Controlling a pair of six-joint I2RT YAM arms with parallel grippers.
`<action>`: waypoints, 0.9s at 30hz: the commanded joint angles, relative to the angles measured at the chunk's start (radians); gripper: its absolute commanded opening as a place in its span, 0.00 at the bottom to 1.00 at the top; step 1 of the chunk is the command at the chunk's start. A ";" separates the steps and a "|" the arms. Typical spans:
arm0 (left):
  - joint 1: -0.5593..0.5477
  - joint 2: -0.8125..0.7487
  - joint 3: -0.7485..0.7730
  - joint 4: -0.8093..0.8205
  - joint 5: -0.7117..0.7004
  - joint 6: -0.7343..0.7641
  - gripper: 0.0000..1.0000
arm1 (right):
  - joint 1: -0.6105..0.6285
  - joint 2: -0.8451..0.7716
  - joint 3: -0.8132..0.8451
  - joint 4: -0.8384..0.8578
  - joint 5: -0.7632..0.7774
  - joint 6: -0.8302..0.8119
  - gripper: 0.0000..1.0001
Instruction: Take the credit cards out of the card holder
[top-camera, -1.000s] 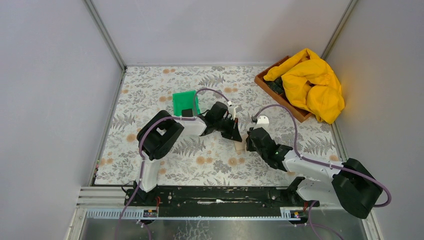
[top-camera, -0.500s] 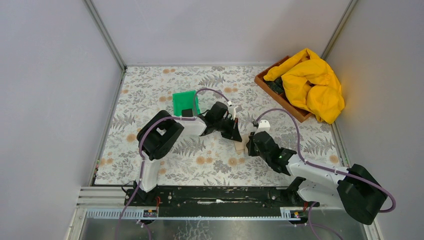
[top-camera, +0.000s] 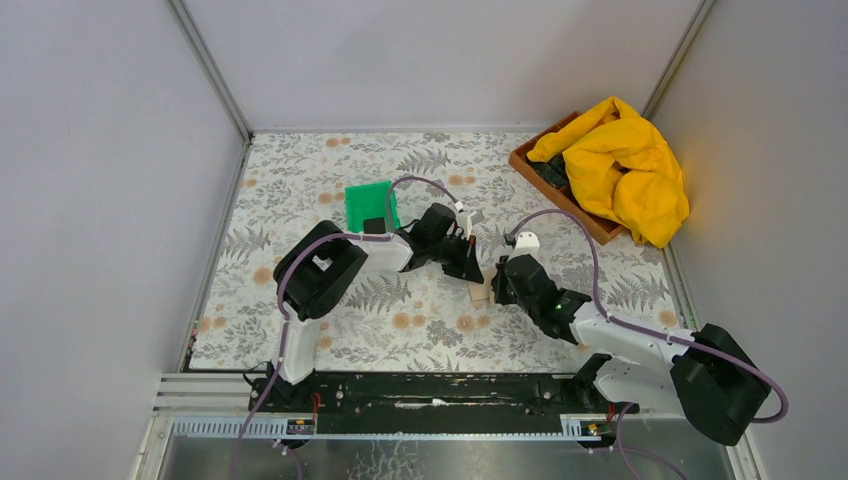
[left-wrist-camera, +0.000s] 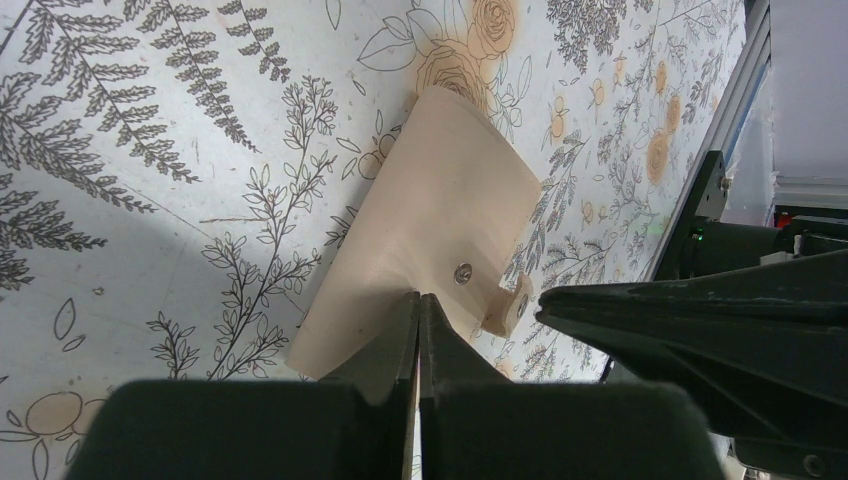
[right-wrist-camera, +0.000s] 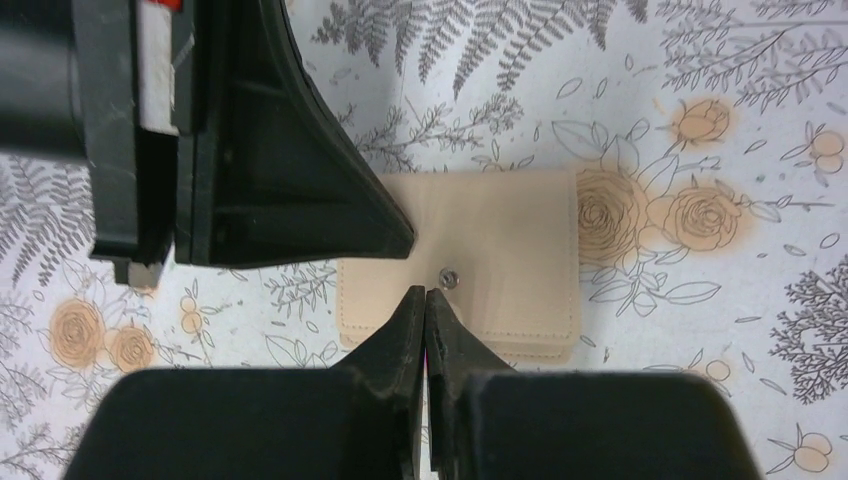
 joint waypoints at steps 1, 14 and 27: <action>0.012 0.004 -0.020 -0.052 -0.095 0.038 0.00 | -0.032 0.011 0.068 0.018 0.019 -0.025 0.04; 0.012 0.003 -0.017 -0.057 -0.099 0.041 0.00 | -0.055 0.107 0.035 0.071 -0.093 -0.026 0.05; 0.012 -0.002 -0.020 -0.050 -0.094 0.033 0.00 | -0.054 -0.064 -0.135 0.066 -0.174 0.025 0.06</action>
